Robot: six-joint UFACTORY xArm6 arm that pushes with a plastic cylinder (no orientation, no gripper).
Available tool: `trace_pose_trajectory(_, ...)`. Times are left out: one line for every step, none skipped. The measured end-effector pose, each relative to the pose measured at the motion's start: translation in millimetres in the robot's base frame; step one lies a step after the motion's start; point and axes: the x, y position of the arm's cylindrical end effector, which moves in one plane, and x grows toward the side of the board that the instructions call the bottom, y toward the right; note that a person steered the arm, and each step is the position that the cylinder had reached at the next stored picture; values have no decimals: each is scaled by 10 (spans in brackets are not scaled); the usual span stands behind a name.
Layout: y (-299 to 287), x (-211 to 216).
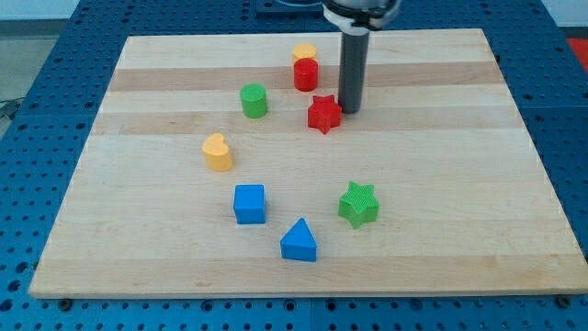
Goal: Place the red star right to the green circle
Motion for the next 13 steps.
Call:
trace_pose_trajectory(80, 94)
trace_pose_trajectory(80, 95)
trace_pose_trajectory(-130, 181)
trace_pose_trajectory(-316, 331)
trace_pose_trajectory(-337, 413)
trace_pose_trajectory(-337, 312)
trace_pose_trajectory(-337, -181)
trace_pose_trajectory(-337, -181)
trace_pose_trajectory(-337, -181)
trace_pose_trajectory(-111, 141)
trace_pose_trajectory(-238, 727)
trace_pose_trajectory(-300, 742)
trace_pose_trajectory(-668, 743)
